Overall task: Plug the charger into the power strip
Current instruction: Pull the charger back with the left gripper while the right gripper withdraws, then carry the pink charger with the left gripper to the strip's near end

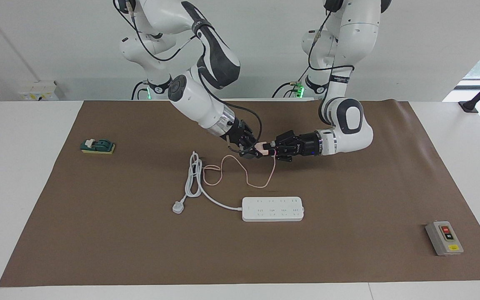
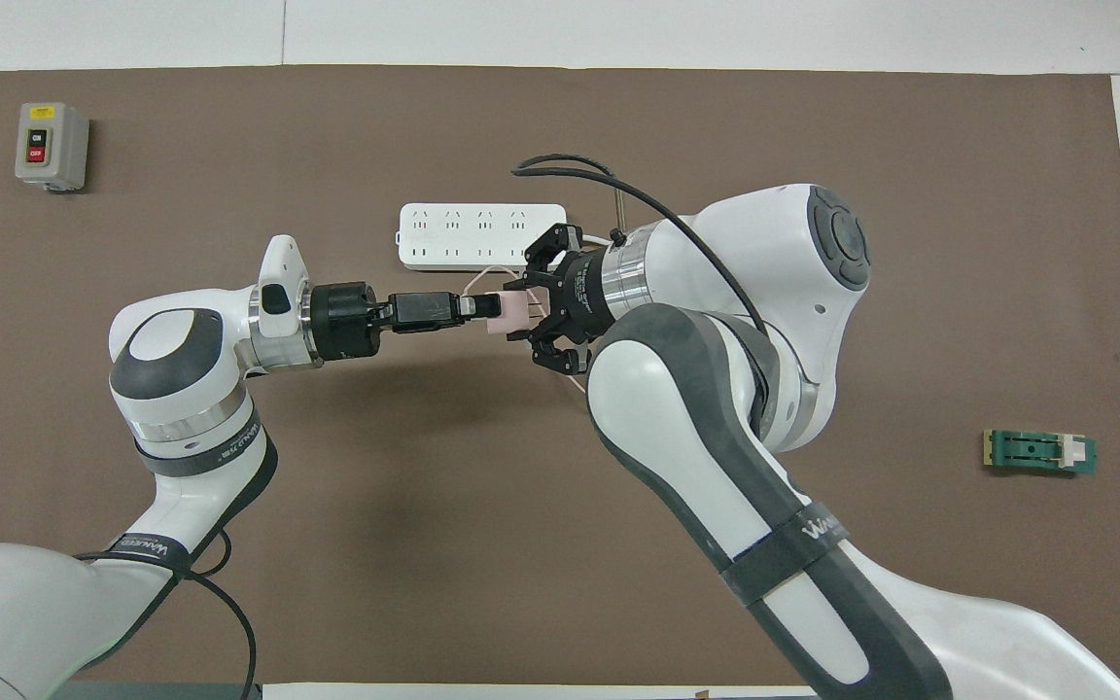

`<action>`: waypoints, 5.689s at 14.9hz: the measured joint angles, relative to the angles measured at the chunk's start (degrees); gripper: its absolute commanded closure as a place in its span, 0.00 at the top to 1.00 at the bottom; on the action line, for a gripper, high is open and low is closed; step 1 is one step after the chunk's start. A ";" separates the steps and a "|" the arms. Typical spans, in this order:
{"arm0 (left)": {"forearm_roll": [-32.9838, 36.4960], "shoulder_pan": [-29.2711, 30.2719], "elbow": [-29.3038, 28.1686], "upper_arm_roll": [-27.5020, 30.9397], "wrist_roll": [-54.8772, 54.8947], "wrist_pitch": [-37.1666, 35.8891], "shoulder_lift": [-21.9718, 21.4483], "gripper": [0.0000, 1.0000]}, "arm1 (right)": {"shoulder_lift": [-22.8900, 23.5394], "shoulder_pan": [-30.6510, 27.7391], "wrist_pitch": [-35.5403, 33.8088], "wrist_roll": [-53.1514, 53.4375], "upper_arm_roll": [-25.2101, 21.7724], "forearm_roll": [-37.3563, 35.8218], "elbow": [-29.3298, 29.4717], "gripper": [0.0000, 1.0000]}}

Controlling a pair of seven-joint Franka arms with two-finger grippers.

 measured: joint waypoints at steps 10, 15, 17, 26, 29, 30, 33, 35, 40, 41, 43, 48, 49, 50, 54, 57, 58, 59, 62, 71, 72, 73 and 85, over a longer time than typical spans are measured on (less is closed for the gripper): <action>5.11 3.44 1.62 1.69 -0.30 2.47 0.00 0.00 | -1.52 -4.20 -5.07 -10.19 -0.41 -10.32 1.65 1.00; 18.47 7.66 6.84 1.91 -9.91 6.26 -1.10 0.00 | -8.45 -9.42 -16.07 -20.47 -0.69 -24.08 2.45 1.00; 27.33 8.82 10.13 1.96 -18.27 6.61 -3.03 0.00 | -12.42 -11.94 -21.45 -25.17 -0.76 -29.17 2.51 1.00; 66.15 9.90 17.50 1.85 -46.78 3.12 -10.69 0.00 | -19.92 -18.34 -40.20 -50.47 -1.16 -43.18 2.07 1.00; 75.93 9.90 20.02 1.74 -54.93 -3.54 -11.60 0.00 | -19.98 -23.31 -40.02 -64.18 0.01 -43.50 1.69 1.00; 78.13 9.90 21.19 1.71 -57.46 -5.65 -11.63 0.00 | -19.97 -25.56 -39.65 -69.55 0.97 -43.78 1.66 1.00; 83.74 9.89 23.17 1.54 -60.69 -7.47 -11.63 0.00 | -19.74 -29.28 -39.09 -77.58 1.91 -44.78 1.62 1.00; 85.99 9.89 23.74 1.49 -62.64 -7.23 -11.61 0.00 | -19.49 -29.52 -39.26 -78.14 2.54 -45.53 1.66 1.00; 88.78 9.88 24.57 1.26 -67.96 -5.05 -11.61 0.00 | -19.50 -29.49 -40.83 -78.14 3.43 -45.75 1.70 1.00; 88.82 9.88 24.61 1.14 -71.08 -4.84 -11.61 0.00 | -19.50 -29.52 -40.88 -78.16 3.39 -45.77 1.69 1.00; 88.84 9.78 24.64 0.74 -77.12 -4.86 -11.61 0.00 | -19.50 -29.56 -40.91 -79.09 3.36 -45.78 1.66 1.00; 89.41 9.28 24.64 0.15 -82.34 -3.97 -11.60 0.00 | -19.51 -31.03 -40.91 -83.10 3.35 -45.82 1.70 1.00; 89.44 9.26 24.65 0.17 -82.62 -2.62 -11.59 0.00 | -19.51 -31.32 -40.89 -84.19 3.22 -45.82 1.71 1.00; 89.50 9.26 24.64 0.19 -83.03 -1.52 -11.56 0.00 | -19.51 -31.51 -40.74 -84.83 3.09 -45.84 1.73 1.00; 91.67 9.05 24.63 0.16 -95.28 -0.77 -11.45 0.00 | -19.51 -32.07 -40.09 -86.20 2.92 -45.92 1.79 1.00; 91.75 9.01 24.54 0.15 -103.47 -0.75 -11.34 0.00 | -19.51 -32.86 -39.95 -86.69 3.01 -45.92 1.81 1.00; 91.78 9.00 24.51 0.14 -106.78 -0.81 -11.26 0.00 | -19.51 -33.12 -39.86 -87.24 3.08 -45.92 1.81 1.00; 91.80 8.93 24.49 0.09 -109.10 -0.89 -11.16 0.00 | -19.51 -33.33 -39.78 -87.97 3.09 -45.92 1.81 1.00; 93.25 6.49 24.50 0.03 -115.61 -0.89 -10.21 0.00 | -19.51 -33.49 -39.77 -88.14 3.14 -45.92 1.81 1.00; 94.65 -1.69 37.57 0.22 -136.15 0.51 6.50 0.00 | -19.51 -33.77 -39.85 -87.64 2.48 -45.92 1.70 1.00; 94.78 -2.13 39.25 0.28 -138.34 0.48 8.25 0.00 | -19.52 -33.77 -39.85 -87.64 2.48 -45.92 1.70 1.00; 95.12 -2.63 40.99 0.34 -140.65 0.47 10.22 0.00 | -19.53 -33.77 -39.85 -87.64 2.48 -45.92 1.70 1.00; 95.82 -6.02 44.42 0.69 -147.97 7.98 17.50 0.00 | -19.56 -33.77 -39.85 -87.64 2.48 -45.92 1.70 1.00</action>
